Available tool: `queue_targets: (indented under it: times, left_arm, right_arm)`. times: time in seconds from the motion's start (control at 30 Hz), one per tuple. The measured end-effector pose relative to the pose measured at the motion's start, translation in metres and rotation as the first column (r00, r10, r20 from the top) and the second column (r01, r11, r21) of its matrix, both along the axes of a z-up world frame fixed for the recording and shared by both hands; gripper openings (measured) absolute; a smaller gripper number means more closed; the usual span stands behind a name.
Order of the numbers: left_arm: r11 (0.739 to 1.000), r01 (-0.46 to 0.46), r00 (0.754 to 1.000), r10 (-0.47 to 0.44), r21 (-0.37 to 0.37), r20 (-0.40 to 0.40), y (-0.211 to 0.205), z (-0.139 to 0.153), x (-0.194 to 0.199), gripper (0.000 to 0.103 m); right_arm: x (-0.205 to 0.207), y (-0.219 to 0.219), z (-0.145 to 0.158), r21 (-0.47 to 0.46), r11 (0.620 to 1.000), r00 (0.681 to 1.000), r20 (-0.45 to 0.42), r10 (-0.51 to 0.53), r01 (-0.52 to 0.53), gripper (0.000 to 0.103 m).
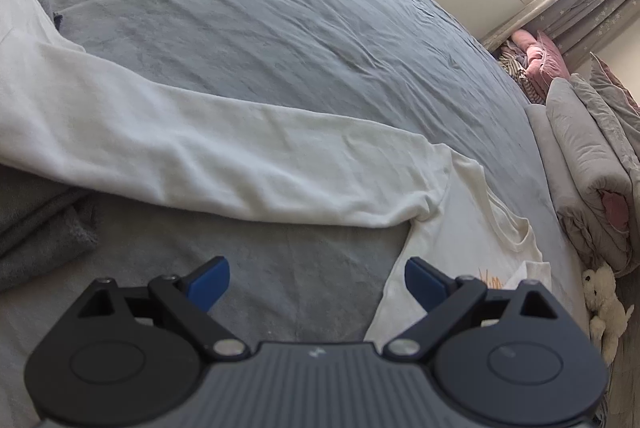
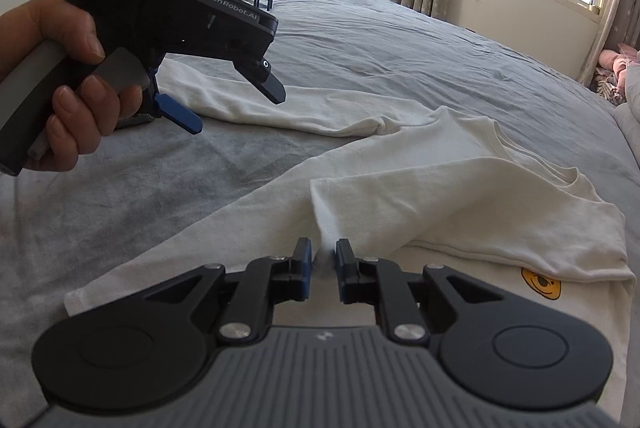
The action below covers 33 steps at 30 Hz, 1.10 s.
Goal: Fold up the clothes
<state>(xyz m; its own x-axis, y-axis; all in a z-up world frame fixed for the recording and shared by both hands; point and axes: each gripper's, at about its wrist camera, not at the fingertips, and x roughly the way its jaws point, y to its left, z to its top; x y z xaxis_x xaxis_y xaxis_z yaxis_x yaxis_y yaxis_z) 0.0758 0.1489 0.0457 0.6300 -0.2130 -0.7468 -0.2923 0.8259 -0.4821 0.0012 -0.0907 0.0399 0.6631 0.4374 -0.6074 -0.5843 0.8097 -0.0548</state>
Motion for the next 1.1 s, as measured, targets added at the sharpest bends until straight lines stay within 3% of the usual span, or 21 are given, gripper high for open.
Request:
queue_targets:
  times: [0.07,0.23,0.37,0.43,0.53,0.57,0.63,0.77,0.83,0.87,0.93,1.0,1.03,1.1]
  left_arm:
    - [1.000,0.004,1.000,-0.005,0.008,0.014,-0.001,0.002,-0.001,0.095]
    - [0.996,0.064,0.996,-0.067,0.059,0.060,-0.016,0.006,-0.003,0.095]
    - [0.987,0.120,0.987,-0.131,0.110,0.097,-0.030,0.009,-0.005,0.093]
    - [0.980,0.147,0.980,-0.163,0.136,0.114,-0.037,0.011,-0.007,0.091]
    - [0.967,0.186,0.968,-0.211,0.175,0.138,-0.048,0.013,-0.008,0.090]
    - [0.962,0.199,0.963,-0.227,0.188,0.145,-0.051,0.014,-0.009,0.089]
    - [0.944,0.233,0.950,-0.273,0.235,0.151,-0.064,0.012,-0.009,0.087]
    - [0.890,0.288,0.930,-0.348,0.354,0.117,-0.088,0.003,-0.008,0.085]
    - [0.826,0.300,0.926,-0.373,0.478,0.064,-0.099,-0.005,-0.007,0.085]
    - [0.775,0.306,0.923,-0.384,0.553,0.028,-0.105,-0.010,-0.006,0.085]
    - [0.713,0.323,0.912,-0.411,0.622,-0.002,-0.109,-0.017,-0.006,0.085]
    - [0.711,0.327,0.912,-0.411,0.622,-0.009,-0.106,-0.017,-0.005,0.085]
    - [0.716,0.329,0.912,-0.410,0.616,-0.010,-0.105,-0.016,-0.004,0.085]
    - [0.726,0.334,0.912,-0.409,0.601,-0.013,-0.102,-0.016,-0.003,0.085]
  right_arm:
    - [-0.001,0.000,0.003,0.039,0.999,1.000,-0.001,-0.015,0.015,0.020]
    - [0.001,-0.012,0.011,0.128,0.992,0.998,-0.057,-0.008,0.016,0.021]
    - [0.010,-0.051,0.011,0.208,0.970,0.986,-0.126,-0.104,0.129,0.024]
    - [0.021,-0.091,0.008,0.296,0.913,0.952,-0.203,-0.228,0.282,0.038]
    - [0.038,-0.144,-0.004,0.403,0.757,0.850,-0.357,-0.388,0.515,0.039]
    - [0.041,-0.155,-0.007,0.431,0.710,0.824,-0.396,-0.406,0.557,0.039]
    - [0.044,-0.160,-0.012,0.467,0.668,0.808,-0.433,-0.399,0.579,0.040]
    - [0.051,-0.113,-0.009,0.430,0.747,0.848,-0.406,-0.342,0.507,0.040]
    - [0.056,-0.091,-0.006,0.401,0.767,0.853,-0.380,-0.358,0.501,0.040]
    - [0.060,-0.083,-0.007,0.380,0.767,0.842,-0.385,-0.378,0.518,0.040]
    - [0.070,-0.070,-0.013,0.309,0.765,0.807,-0.401,-0.433,0.564,0.039]
    - [0.076,-0.061,-0.018,0.246,0.784,0.802,-0.371,-0.468,0.570,0.025]
    - [0.075,-0.061,-0.018,0.232,0.793,0.808,-0.354,-0.470,0.563,0.009]
    - [0.072,-0.070,-0.016,0.251,0.782,0.804,-0.364,-0.470,0.571,0.005]
